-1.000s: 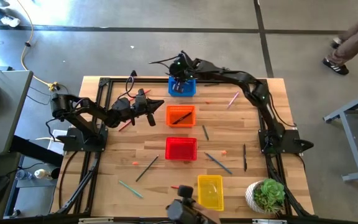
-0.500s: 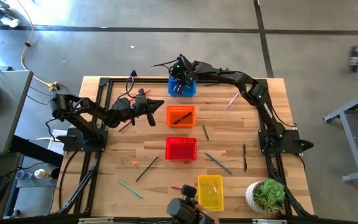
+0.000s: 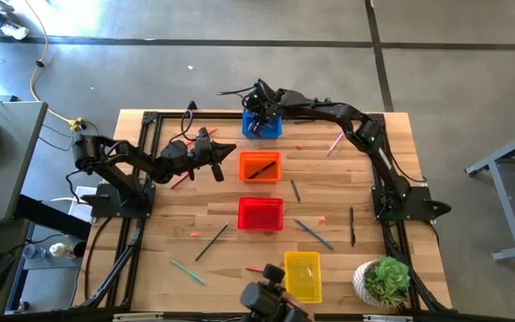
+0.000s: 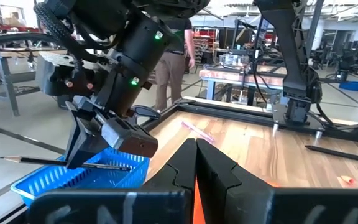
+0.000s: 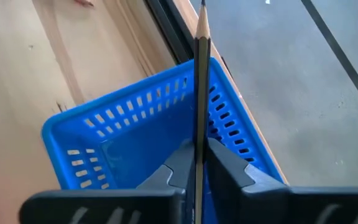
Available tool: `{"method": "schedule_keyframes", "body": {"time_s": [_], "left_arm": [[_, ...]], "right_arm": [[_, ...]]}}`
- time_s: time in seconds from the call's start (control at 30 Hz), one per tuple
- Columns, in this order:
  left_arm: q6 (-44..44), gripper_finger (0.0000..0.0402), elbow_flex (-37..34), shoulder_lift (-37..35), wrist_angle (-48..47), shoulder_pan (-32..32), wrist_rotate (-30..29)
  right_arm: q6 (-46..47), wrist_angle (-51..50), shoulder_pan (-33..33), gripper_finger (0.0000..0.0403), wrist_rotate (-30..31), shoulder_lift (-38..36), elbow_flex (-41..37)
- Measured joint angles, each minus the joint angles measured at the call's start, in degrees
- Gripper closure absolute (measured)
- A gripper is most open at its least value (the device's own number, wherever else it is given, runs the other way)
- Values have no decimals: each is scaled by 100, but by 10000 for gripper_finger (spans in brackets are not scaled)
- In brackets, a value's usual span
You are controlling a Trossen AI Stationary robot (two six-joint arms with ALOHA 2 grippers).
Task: Sort crayons/erasers/pens/pencils in bins
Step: Put the black pencil into the blue bin, then put the red crayon into the red bin
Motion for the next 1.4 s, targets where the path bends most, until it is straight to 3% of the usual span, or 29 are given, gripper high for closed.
{"method": "schedule_keyframes", "body": {"time_s": [0.27, 0.4, 0.53, 0.67, 0.93, 1.1, 1.27, 1.4], "left_arm": [[1, 401, 0, 0, -4, 0, 1], [8, 401, 0, 0, -4, 0, 1], [18, 401, 0, 0, -9, 0, 1], [60, 401, 0, 0, -11, 0, 1], [62, 401, 0, 0, -13, 0, 1], [62, 401, 0, 0, -44, 0, 5], [169, 401, 0, 0, -154, 0, 5], [169, 401, 0, 0, -192, 0, -4]], "right_arm": [[132, -3, -35, 320, 8, 0, 5], [45, -312, -34, 314, 129, -7, 232], [-449, -939, 92, 340, 544, -240, 536], [-651, -1290, 217, 392, 483, -662, 570], [-668, -1132, 391, 401, 328, -903, 557], [-479, 338, 419, 402, 210, -1150, -452], [-62, 2417, 537, 403, 303, -1814, -2207], [394, 3433, 580, 403, 384, -2611, -3644]]}}
